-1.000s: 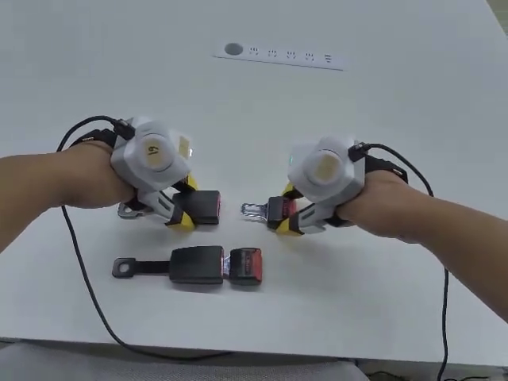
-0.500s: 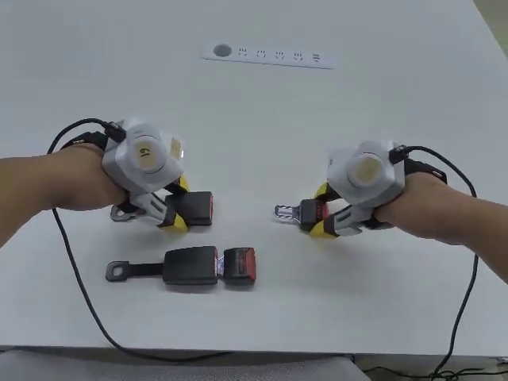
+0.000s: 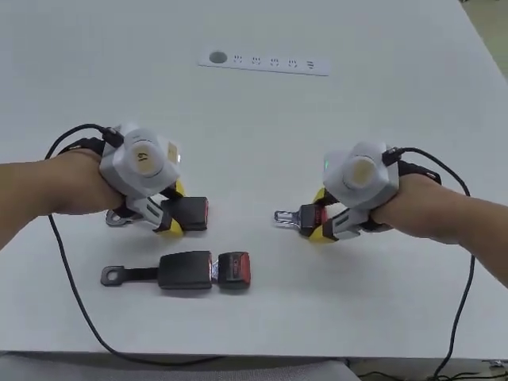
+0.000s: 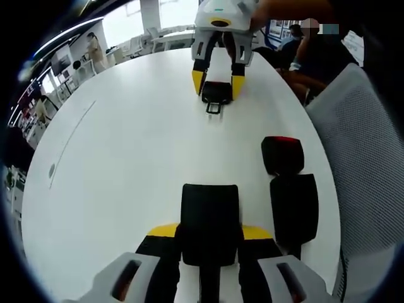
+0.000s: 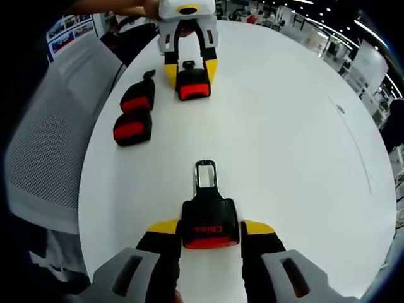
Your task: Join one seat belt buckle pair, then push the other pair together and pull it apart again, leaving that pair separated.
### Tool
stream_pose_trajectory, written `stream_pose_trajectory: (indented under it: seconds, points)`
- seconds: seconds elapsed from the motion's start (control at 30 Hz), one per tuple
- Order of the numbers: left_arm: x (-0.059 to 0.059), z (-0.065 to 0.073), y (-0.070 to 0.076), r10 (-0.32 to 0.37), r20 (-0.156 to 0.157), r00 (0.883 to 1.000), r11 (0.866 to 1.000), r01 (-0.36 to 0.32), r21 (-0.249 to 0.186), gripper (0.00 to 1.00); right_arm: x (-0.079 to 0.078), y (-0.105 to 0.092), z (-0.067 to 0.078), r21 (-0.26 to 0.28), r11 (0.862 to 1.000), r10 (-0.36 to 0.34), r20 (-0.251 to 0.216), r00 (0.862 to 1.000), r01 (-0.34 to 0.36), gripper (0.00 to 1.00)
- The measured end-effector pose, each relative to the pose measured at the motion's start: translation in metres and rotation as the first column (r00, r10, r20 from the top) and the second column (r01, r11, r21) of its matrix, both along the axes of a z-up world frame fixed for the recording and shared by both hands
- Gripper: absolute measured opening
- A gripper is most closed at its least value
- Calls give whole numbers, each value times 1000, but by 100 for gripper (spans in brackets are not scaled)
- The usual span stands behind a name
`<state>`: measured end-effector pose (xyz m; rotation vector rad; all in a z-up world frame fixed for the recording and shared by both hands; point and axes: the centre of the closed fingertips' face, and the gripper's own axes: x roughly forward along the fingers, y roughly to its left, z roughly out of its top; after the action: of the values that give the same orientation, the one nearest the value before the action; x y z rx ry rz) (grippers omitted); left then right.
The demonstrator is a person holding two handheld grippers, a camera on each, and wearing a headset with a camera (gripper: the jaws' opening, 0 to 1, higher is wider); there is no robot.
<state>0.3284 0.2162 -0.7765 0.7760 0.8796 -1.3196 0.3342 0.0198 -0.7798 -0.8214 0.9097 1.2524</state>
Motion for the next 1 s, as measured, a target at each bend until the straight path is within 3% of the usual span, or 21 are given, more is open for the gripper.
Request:
stream_pose_trajectory:
  seconds: [0.13, 0.33, 0.37, 0.4, 0.43, 0.63, 0.7, 0.77, 0.8, 0.87, 1.0]
  points:
    - [0, 0, 0, -5, 15, 1000, 1000, 5, 9, 43, 2, 0, 1, -8, 1000, -9, 30, 1000, 9, 42]
    - [5, 20, 2, 51, 50, 997, 998, -49, -42, 43, 1, 6, 21, 47, 997, -59, 55, 997, 56, 44]
    - [5, 22, 4, 56, 56, 997, 998, -54, -44, 44, -3, 7, 30, 57, 996, -68, 63, 996, 64, 44]
    - [4, 36, 5, 69, 76, 995, 996, -65, -55, 45, -5, 8, 34, 63, 996, -75, 70, 995, 71, 44]
    - [3, 39, 6, 82, 78, 994, 995, -77, -63, 45, -7, 8, 33, 73, 994, -87, 82, 993, 81, 45]
    - [-18, 51, 17, 169, 90, 982, 979, -156, -130, 53, -29, 12, 49, 123, 983, -151, 103, 983, 139, 51]
    - [-32, 59, 20, 204, 101, 974, 972, -189, -140, 57, -36, 12, 50, 145, 975, -187, 106, 977, 171, 53]
    - [-37, 56, 33, 248, 108, 963, 961, -231, -152, 62, -43, 12, 52, 164, 964, -229, 106, 968, 210, 57]
    - [-44, 57, 38, 260, 107, 960, 958, -242, -152, 64, -48, 11, 53, 181, 954, -260, 94, 961, 240, 59]
    - [-56, 55, 47, 294, 110, 949, 950, -277, -146, 69, -55, 8, 54, 193, 948, -277, 101, 956, 255, 61]
    - [-65, 55, 67, 351, 108, 930, 931, -334, -148, 75, -66, 4, 54, 225, 919, -348, 74, 935, 324, 67]
